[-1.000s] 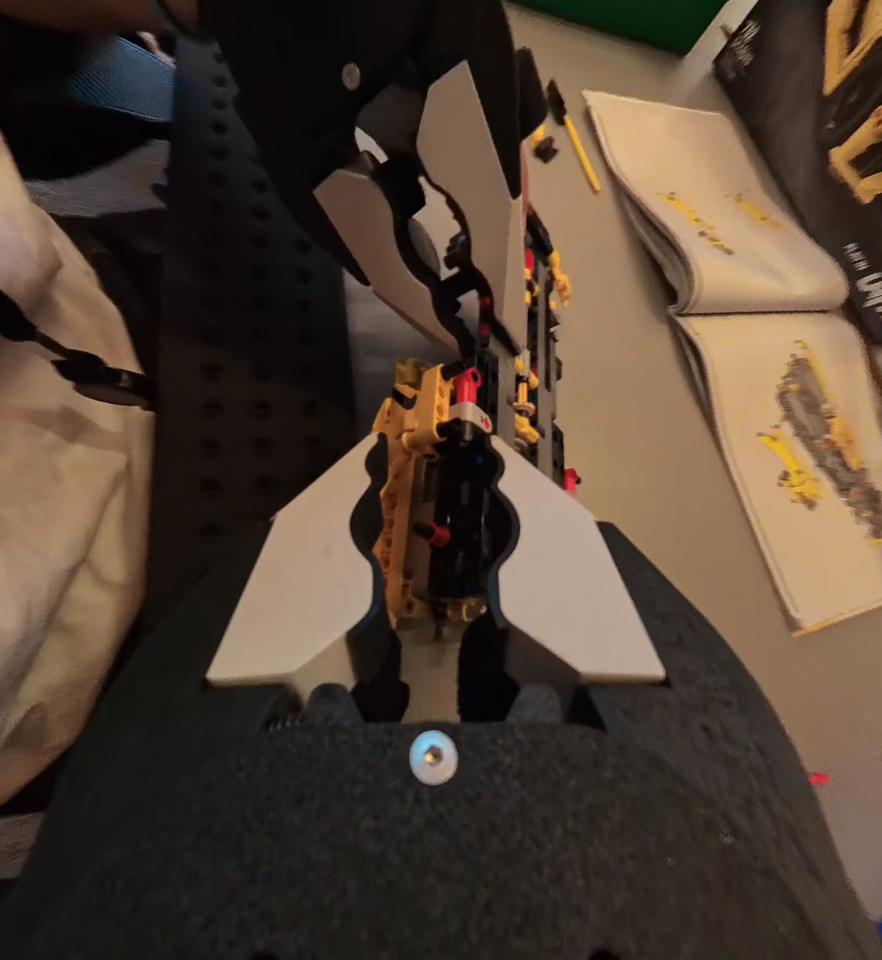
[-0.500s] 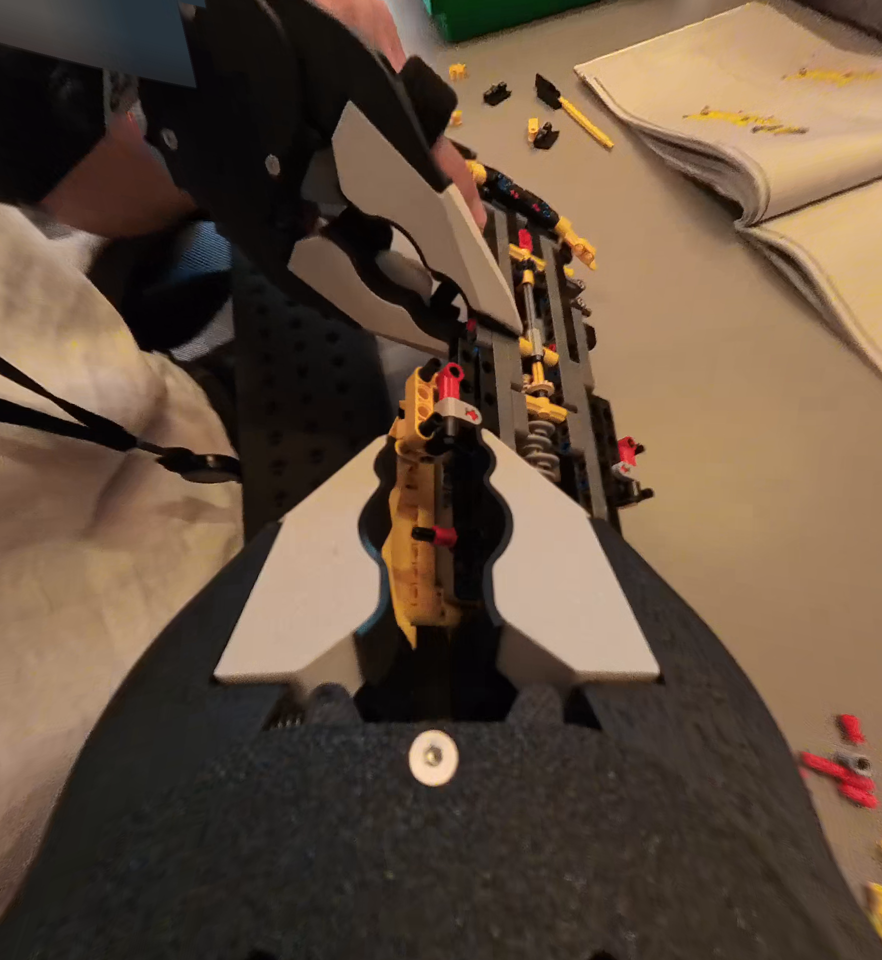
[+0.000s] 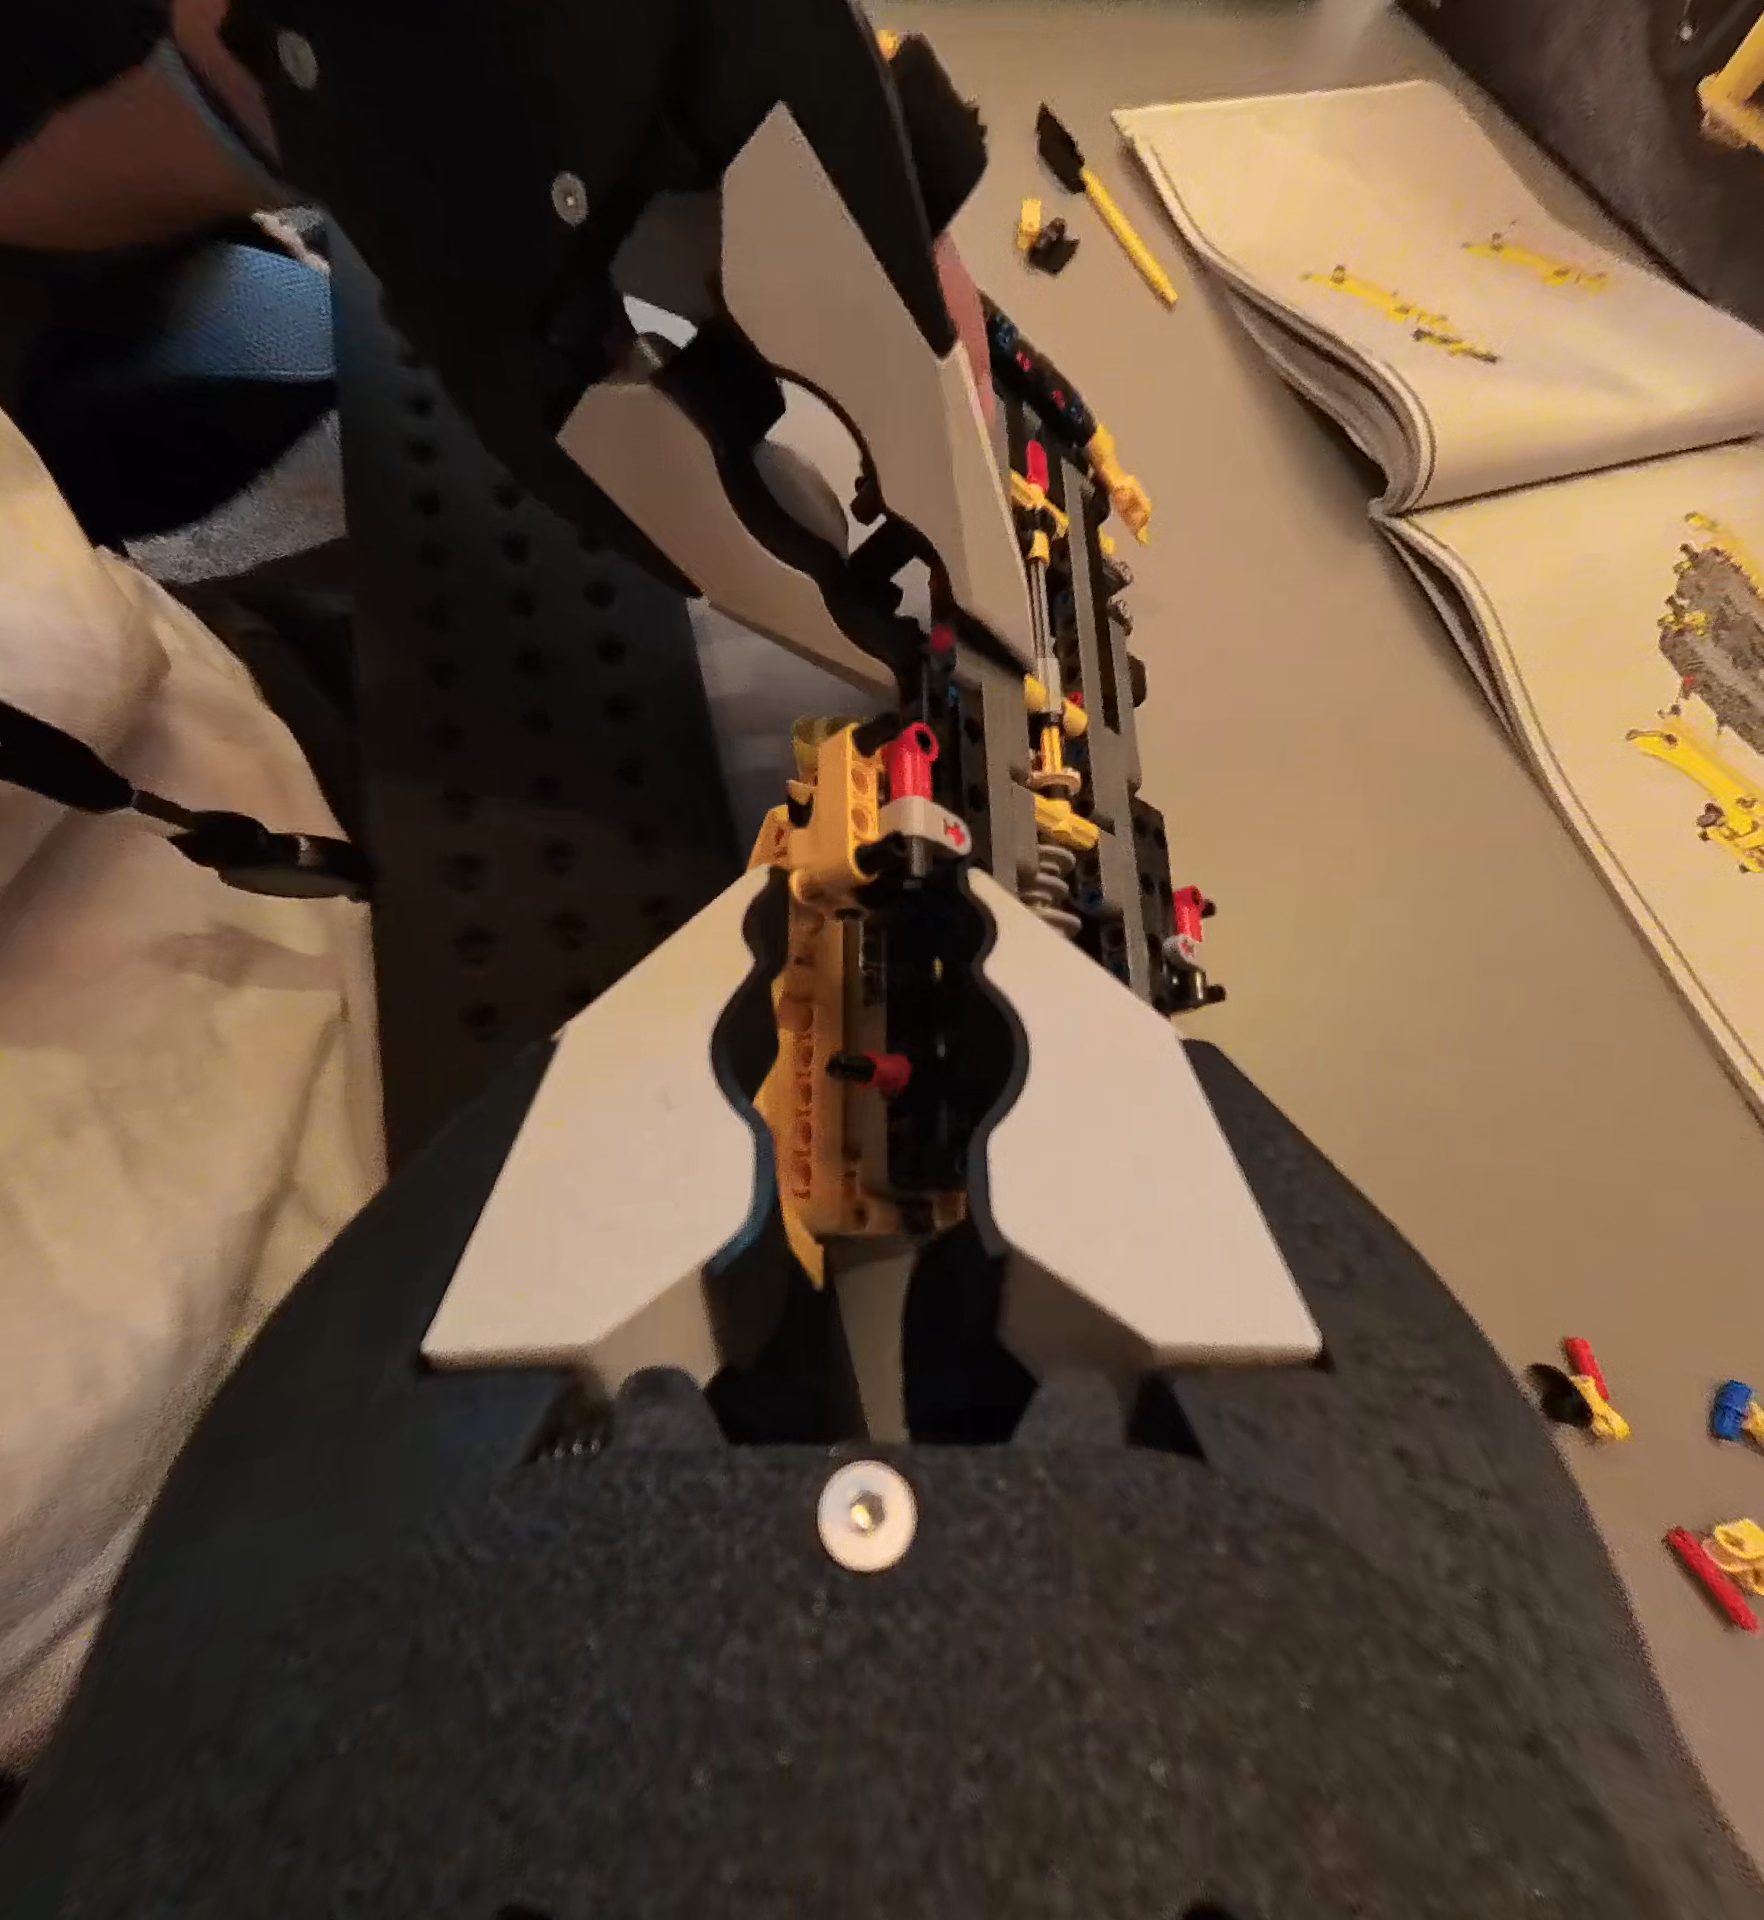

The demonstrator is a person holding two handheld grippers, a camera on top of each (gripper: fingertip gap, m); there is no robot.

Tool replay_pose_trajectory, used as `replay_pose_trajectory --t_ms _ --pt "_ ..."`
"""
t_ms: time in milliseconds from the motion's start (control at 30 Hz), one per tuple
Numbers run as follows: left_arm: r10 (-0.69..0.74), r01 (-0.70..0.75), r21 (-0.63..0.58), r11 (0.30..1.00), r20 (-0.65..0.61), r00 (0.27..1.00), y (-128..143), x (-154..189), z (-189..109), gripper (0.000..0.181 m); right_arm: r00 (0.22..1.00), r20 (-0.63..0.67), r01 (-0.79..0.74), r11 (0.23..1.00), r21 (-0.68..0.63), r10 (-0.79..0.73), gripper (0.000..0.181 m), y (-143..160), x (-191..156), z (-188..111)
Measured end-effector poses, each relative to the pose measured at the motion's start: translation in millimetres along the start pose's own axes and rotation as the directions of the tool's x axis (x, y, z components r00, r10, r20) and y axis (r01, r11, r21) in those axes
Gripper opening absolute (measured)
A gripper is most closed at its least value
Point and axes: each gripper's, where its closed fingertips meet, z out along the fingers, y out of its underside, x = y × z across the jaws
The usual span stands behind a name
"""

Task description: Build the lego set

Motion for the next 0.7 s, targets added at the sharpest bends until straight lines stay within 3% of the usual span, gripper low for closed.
replay_pose_trajectory --t_ms 233,400,467,567,667,700 --pt "0.012 -0.011 -0.019 1.000 0.028 1.000 0 0 1 0.014 0.961 0.122 -0.254 0.966 0.049 0.247 0.028 0 2 0" --pt "0.011 -0.011 -0.006 1.000 0.018 1.000 -1 0 1 0.015 0.966 0.139 -0.227 0.973 0.041 0.219 0.031 -3 -1 -4" --pt "0.016 -0.016 -0.012 1.000 0.024 1.000 -1 0 1 0.015 0.915 0.229 -0.355 0.932 0.074 0.331 0.050 -15 2 -12" --pt "0.020 -0.020 -0.012 1.000 0.026 0.999 -1 1 1 0.015 0.850 0.250 -0.471 0.882 -0.032 0.463 0.070 -1 12 -6" --pt "0.023 -0.022 -0.012 1.000 0.027 0.999 -3 1 1 0.014 0.830 0.283 -0.475 0.875 -0.093 0.481 0.066 4 3 4" --pt "0.025 -0.024 -0.010 1.000 0.027 0.999 -3 1 1 0.015 0.848 0.255 -0.453 0.885 -0.109 0.465 0.053 8 5 6"
